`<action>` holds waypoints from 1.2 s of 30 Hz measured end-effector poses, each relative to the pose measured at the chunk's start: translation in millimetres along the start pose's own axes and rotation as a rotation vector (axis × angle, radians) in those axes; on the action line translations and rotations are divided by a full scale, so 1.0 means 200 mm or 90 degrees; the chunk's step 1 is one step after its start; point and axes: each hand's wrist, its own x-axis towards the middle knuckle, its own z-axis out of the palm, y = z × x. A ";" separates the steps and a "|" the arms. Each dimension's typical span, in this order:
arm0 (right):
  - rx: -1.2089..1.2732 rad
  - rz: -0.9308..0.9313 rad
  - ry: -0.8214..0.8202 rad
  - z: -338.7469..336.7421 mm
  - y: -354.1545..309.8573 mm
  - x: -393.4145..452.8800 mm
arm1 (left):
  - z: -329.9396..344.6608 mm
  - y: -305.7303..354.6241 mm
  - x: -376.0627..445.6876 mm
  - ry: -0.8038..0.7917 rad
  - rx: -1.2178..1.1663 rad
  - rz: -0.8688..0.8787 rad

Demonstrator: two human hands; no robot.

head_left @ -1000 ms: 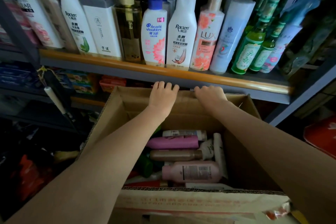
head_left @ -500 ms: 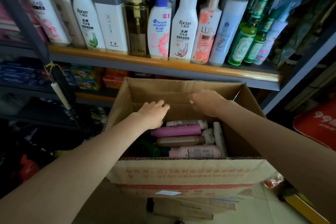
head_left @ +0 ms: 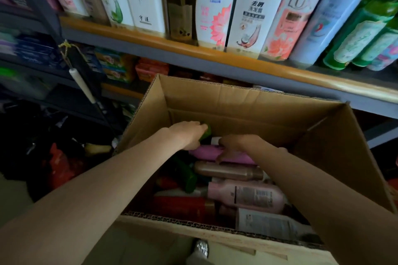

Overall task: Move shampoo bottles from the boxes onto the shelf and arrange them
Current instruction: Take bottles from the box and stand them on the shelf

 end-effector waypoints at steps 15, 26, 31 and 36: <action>0.013 0.029 -0.025 -0.05 0.14 -0.13 | -0.05 0.02 0.01 -0.085 -0.177 -0.051; 0.204 -0.033 0.224 -0.72 0.10 -1.07 | -0.65 0.05 -0.28 -0.365 -0.799 0.120; 0.554 -0.238 0.576 -0.97 0.02 -1.43 | -1.07 0.21 -0.57 -0.060 -0.890 0.371; 0.278 -0.119 1.104 -1.11 -0.18 -1.50 | -1.36 0.33 -0.81 0.263 -0.969 0.442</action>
